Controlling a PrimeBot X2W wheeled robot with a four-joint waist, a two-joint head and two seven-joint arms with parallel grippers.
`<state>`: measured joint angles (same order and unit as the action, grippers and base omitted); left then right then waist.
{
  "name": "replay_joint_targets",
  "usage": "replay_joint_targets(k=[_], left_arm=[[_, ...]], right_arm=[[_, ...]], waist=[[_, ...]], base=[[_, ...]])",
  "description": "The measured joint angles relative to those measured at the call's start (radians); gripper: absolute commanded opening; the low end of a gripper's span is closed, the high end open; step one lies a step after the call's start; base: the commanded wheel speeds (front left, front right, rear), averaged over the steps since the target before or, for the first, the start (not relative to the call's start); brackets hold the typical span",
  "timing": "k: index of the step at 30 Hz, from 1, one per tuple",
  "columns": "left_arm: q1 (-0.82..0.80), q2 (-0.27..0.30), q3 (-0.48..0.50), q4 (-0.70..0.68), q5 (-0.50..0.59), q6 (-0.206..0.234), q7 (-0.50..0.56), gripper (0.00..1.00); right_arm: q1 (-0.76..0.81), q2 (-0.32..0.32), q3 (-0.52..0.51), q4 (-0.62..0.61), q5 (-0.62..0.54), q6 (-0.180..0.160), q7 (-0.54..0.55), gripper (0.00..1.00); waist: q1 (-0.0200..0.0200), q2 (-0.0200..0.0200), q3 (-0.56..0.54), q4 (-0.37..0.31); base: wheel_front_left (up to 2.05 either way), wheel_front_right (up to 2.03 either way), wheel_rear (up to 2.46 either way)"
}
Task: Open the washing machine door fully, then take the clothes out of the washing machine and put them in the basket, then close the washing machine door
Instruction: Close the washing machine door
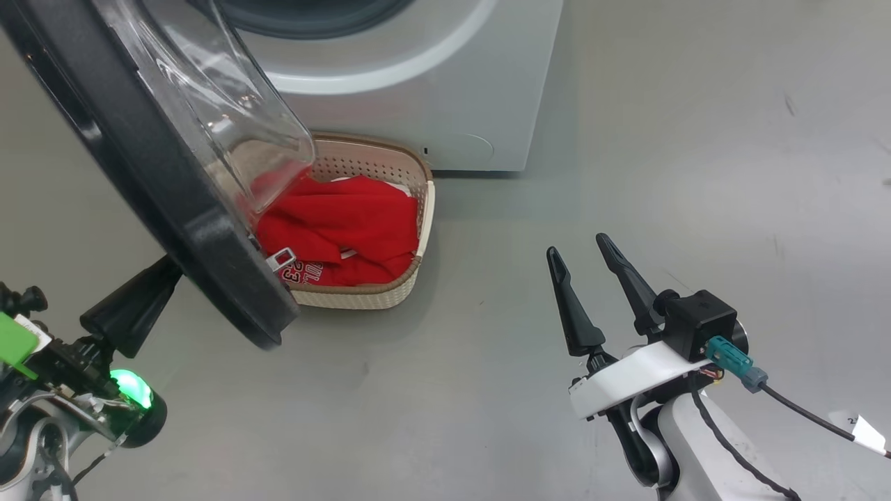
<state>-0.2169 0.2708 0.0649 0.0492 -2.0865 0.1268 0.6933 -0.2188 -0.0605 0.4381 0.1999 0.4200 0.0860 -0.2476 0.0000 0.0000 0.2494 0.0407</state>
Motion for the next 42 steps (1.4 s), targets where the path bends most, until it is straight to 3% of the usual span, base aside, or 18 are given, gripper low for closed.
replay_joint_targets(k=[30, 42], left_arm=[[-0.091, -0.013, 0.026, -0.002, 0.000, 0.000, -0.226, 0.00], [-0.139, -0.033, 0.035, 0.040, 0.018, 0.000, -0.343, 0.00]], right_arm=[[-0.004, 0.003, 0.027, -0.060, 0.081, -0.027, 0.000, 1.00], [-0.003, 0.004, 0.032, -0.077, 0.092, -0.037, 0.000, 1.00]], waist=[[0.0000, 0.0000, 0.038, -0.308], [0.0000, 0.0000, 0.056, -0.396]], base=[[0.00, 0.00, 0.00], [0.00, 0.00, 0.00]])
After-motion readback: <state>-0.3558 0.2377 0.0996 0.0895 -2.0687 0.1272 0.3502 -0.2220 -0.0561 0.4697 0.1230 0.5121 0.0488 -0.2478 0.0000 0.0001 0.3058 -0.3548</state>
